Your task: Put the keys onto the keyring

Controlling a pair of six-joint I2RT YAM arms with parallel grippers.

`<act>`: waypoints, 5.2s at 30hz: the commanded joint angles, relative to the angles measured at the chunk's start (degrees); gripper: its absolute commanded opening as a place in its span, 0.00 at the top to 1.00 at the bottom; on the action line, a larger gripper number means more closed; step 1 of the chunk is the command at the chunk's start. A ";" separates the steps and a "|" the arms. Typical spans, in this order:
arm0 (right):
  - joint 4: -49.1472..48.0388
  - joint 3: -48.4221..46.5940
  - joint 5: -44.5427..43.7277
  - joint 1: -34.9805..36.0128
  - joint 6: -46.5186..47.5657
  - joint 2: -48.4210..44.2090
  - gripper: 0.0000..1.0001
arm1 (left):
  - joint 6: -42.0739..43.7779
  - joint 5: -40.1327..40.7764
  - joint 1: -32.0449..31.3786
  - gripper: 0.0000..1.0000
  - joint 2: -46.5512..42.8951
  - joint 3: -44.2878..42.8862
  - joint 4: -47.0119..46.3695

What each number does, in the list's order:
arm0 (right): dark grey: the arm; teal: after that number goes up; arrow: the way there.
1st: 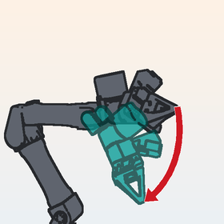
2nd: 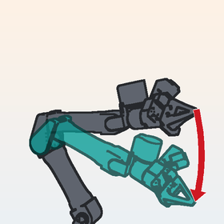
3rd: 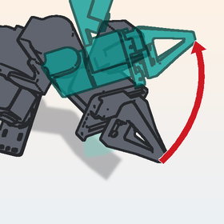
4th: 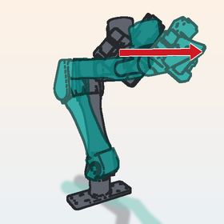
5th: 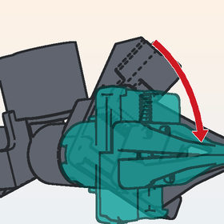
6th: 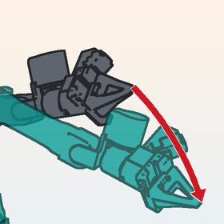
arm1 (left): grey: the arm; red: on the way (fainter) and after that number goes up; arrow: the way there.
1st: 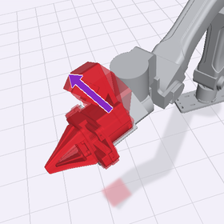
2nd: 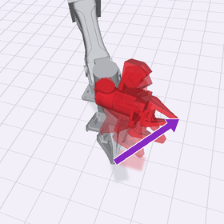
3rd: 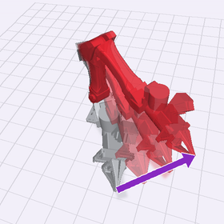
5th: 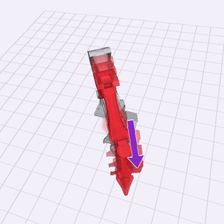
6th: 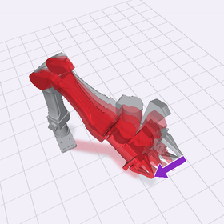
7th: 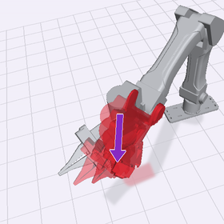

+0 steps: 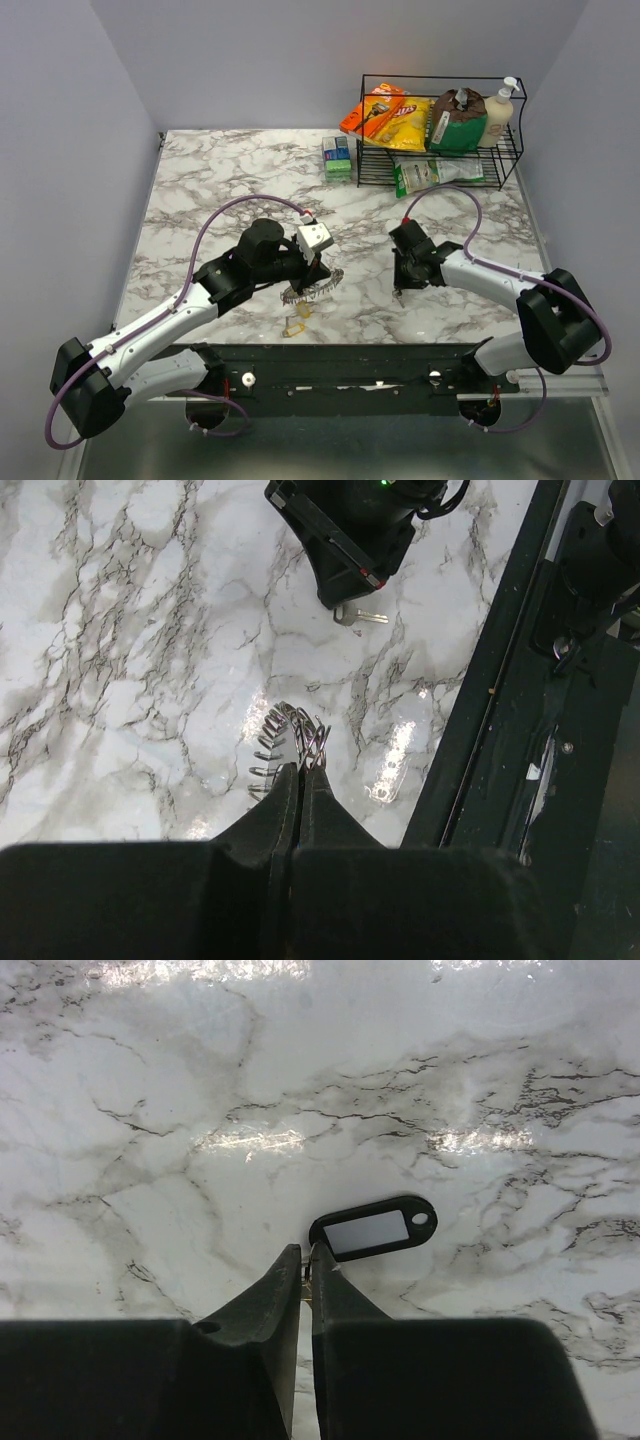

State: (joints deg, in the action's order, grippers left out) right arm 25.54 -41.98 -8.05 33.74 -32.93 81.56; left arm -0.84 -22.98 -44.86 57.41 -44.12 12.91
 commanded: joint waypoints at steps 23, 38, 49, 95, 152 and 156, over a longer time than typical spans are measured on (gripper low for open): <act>1.71 -6.18 12.09 -0.16 14.64 -14.14 1.00 | 5.15 -0.48 -0.31 1.00 -1.25 -1.76 3.00; -4.18 -14.45 41.09 2.29 22.65 -19.86 1.00 | 6.20 -0.13 -0.31 1.00 -0.72 -1.58 2.83; -6.20 -17.79 41.63 11.87 20.80 -12.74 1.00 | 5.85 0.57 -0.31 1.00 -0.45 -2.11 3.18; -5.94 -20.16 25.02 18.03 18.25 -7.47 1.00 | 4.62 0.48 -0.31 1.00 -0.37 -2.82 3.79; -3.13 -15.50 14.56 19.70 14.12 -9.14 0.98 | 1.90 1.89 -0.31 1.00 -2.92 -1.32 0.10; -3.48 -15.42 15.17 19.70 14.29 -9.23 0.96 | 1.55 1.98 -0.31 1.00 -3.00 -1.06 -0.51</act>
State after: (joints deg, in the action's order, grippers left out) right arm 21.58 -58.83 8.40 53.30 -18.63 72.95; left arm 1.83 -20.91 -44.86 56.45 -44.56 18.06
